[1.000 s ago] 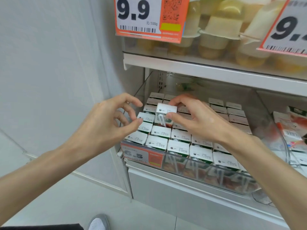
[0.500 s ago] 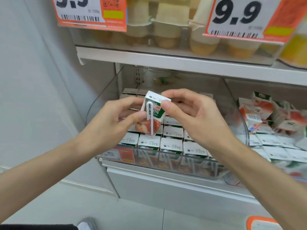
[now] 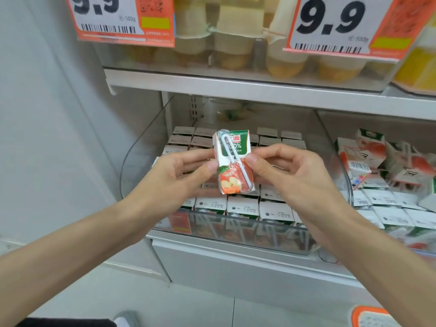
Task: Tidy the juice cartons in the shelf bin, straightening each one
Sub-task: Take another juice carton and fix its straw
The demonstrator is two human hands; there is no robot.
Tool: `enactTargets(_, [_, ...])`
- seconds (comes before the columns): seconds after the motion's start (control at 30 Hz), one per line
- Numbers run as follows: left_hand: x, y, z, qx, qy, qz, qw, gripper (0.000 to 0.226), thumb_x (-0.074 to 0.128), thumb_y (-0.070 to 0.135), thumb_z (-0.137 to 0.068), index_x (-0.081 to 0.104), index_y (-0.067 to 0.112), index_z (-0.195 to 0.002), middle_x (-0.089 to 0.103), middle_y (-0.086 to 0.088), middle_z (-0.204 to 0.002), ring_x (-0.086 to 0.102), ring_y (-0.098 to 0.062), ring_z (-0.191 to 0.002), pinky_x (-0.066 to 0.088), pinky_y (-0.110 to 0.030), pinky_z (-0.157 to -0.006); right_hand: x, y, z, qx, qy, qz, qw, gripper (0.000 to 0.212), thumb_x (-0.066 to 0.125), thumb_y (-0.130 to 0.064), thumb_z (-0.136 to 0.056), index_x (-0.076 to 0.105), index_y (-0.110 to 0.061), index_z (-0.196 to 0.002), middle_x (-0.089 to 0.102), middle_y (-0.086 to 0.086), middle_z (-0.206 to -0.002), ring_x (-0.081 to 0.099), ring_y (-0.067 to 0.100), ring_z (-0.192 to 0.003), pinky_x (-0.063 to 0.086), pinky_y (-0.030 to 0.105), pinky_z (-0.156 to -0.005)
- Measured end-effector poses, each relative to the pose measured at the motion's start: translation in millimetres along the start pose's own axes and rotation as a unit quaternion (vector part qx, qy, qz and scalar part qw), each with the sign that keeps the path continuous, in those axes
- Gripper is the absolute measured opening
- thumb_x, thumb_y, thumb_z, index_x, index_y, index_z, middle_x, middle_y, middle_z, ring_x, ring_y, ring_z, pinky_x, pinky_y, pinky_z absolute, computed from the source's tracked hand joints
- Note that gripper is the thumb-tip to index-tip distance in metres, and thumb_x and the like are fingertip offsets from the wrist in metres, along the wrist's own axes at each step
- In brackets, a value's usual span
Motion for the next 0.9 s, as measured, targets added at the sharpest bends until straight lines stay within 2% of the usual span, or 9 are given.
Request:
enactTargets(0.1, [-1.4,0.9,0.3,-0.003,-0.003,-0.007,1.000,0.037,0.057,0.023,-0.107,0.064,0.023,-0.143,0.076,0.004,-0.128,0.074,-0.018,-0.117,0.062,-0.037,-0.096,2.2,-1.4,0.4,-0.006,0.000,-0.012,1.000,0.016,0.081,-0.029,-0.088,0.080,-0.015,-0.097,0.082,-0.007,-0.105,0.077,0.014,-0.104,0.058,0.035,-0.101])
enactTargets(0.2, [0.3,1.1,3.5,-0.009,-0.034,0.003,0.999,0.038,0.054,0.029,-0.107,0.064,0.024,-0.143,0.076,0.003,-0.128,0.073,-0.018,-0.119,0.061,-0.033,-0.096,9.6,0.3,1.3,0.007,-0.007,-0.054,0.998,0.017,0.076,-0.023,-0.093,0.078,-0.008,-0.101,0.083,0.000,-0.100,0.079,0.018,-0.095,0.062,0.025,-0.087])
enactTargets(0.33, [1.1,-3.9,8.0,-0.026,-0.048,0.030,0.998,0.044,0.053,0.041,-0.099,0.068,0.019,-0.135,0.078,-0.002,-0.125,0.073,-0.019,-0.120,0.061,-0.036,-0.099,25.5,2.7,3.1,0.017,-0.042,-0.062,0.997,0.016,0.071,-0.023,-0.098,0.077,-0.009,-0.103,0.083,0.005,-0.097,0.078,0.023,-0.091,0.063,0.032,-0.091])
enactTargets(0.47, [-5.1,-6.0,12.9,-0.034,-0.062,0.063,0.995,0.047,0.046,0.036,-0.104,0.062,0.015,-0.143,0.074,-0.006,-0.134,0.068,-0.022,-0.128,0.059,-0.044,-0.103,30.3,-0.5,5.9,0.000,-0.056,-0.053,0.997,0.013,0.071,-0.020,-0.099,0.079,-0.012,-0.103,0.082,-0.002,-0.102,0.077,0.013,-0.094,0.062,0.030,-0.093])
enactTargets(0.57, [-9.5,-5.6,15.9,-0.029,-0.067,0.087,0.994,0.046,0.043,0.030,-0.107,0.060,0.012,-0.144,0.072,-0.008,-0.136,0.067,-0.024,-0.130,0.058,-0.042,-0.103,32.3,-2.0,7.7,-0.003,-0.072,-0.037,0.997,0.014,0.071,-0.017,-0.099,0.080,-0.016,-0.109,0.081,-0.007,-0.106,0.077,0.011,-0.097,0.061,0.029,-0.096])
enactTargets(0.67, [-12.7,-5.2,17.8,-0.023,-0.056,0.106,0.993,0.042,0.045,0.026,-0.106,0.063,0.010,-0.140,0.074,-0.009,-0.133,0.070,-0.024,-0.125,0.059,-0.039,-0.102,35.4,-3.2,9.6,-0.004,-0.083,-0.032,0.996,0.018,0.072,-0.015,-0.099,0.081,-0.020,-0.114,0.082,-0.009,-0.107,0.077,0.011,-0.098,0.060,0.021,-0.091])
enactTargets(0.73, [-15.1,-6.2,18.7,-0.021,-0.053,0.112,0.992,0.038,0.049,0.025,-0.108,0.063,0.009,-0.140,0.074,-0.011,-0.132,0.071,-0.026,-0.124,0.059,-0.039,-0.101,36.3,-4.5,10.5,0.000,-0.091,-0.027,0.995,0.019,0.072,-0.018,-0.099,0.081,-0.022,-0.116,0.082,-0.011,-0.107,0.077,0.008,-0.098,0.059,0.018,-0.087])
enactTargets(0.8, [-16.6,-7.5,18.9,-0.022,-0.047,0.113,0.992,0.039,0.050,0.025,-0.108,0.062,0.009,-0.141,0.074,-0.013,-0.132,0.071,-0.028,-0.124,0.059,-0.040,-0.102,37.2,-4.8,11.2,0.005,-0.105,-0.009,0.994,0.021,0.075,-0.028,-0.095,0.080,-0.027,-0.115,0.081,-0.012,-0.108,0.076,0.005,-0.100,0.059,0.022,-0.090])
enactTargets(0.9, [-17.2,-7.7,18.3,-0.028,-0.039,0.101,0.994,0.040,0.048,0.024,-0.107,0.062,0.011,-0.142,0.074,-0.009,-0.133,0.071,-0.028,-0.124,0.058,-0.038,-0.103,39.8,-5.4,12.3,-0.003,-0.120,0.023,0.993,0.040,0.085,-0.044,-0.075,0.079,-0.031,-0.113,0.079,-0.011,-0.108,0.076,0.006,-0.100,0.058,0.025,-0.092])
Point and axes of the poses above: each hand's wrist, its own z-axis away from the middle knuckle, its own x-axis out of the palm, y = z × x, the point moved 3 cm from there along -z, towards the middle knuckle
